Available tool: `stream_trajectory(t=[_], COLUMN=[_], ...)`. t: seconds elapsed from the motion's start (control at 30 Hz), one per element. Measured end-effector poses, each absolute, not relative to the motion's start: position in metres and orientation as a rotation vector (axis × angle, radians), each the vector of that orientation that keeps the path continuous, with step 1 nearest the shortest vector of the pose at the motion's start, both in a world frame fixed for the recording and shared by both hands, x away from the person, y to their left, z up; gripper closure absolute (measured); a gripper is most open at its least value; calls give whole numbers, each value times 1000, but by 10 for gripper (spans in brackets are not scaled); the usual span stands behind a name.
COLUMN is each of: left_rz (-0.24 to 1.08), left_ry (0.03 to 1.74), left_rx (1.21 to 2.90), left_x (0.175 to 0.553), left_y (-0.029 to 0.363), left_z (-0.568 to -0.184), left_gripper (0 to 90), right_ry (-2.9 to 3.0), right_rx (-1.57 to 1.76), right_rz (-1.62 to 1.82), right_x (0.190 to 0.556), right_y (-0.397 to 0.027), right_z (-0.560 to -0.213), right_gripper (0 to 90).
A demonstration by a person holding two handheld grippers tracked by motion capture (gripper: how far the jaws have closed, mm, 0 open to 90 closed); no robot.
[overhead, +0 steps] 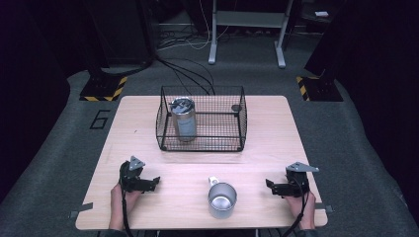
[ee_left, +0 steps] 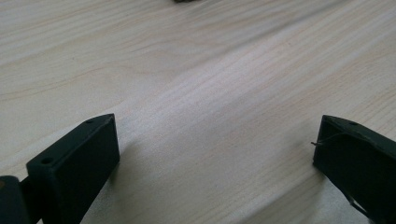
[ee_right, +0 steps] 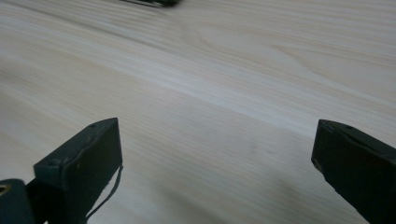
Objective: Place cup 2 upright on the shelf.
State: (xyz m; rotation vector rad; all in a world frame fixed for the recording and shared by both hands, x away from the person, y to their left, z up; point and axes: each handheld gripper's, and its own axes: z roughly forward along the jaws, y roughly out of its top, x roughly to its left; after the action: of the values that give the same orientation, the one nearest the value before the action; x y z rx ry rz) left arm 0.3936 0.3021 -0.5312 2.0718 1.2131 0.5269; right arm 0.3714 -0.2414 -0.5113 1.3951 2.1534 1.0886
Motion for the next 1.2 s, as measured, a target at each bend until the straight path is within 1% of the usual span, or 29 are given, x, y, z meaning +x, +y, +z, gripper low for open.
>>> stream_trajectory(t=[0.7,1.0,1.2], left_rz=[535,530,536], left_ry=[1220,1222,1222], left_rx=[2062,2065,2063], left_x=[393,393,393], left_y=[301,301,301], left_z=[-532,-531,-532], left_gripper=[3,3,3], right_ry=[2302,2383,2423], right_rx=[1019,889,838], right_rz=[1383,1433,1405], right_x=[323,309,304], right_y=[-166,-132,-115], right_z=[-449,-447,-450], right_gripper=[0,0,0])
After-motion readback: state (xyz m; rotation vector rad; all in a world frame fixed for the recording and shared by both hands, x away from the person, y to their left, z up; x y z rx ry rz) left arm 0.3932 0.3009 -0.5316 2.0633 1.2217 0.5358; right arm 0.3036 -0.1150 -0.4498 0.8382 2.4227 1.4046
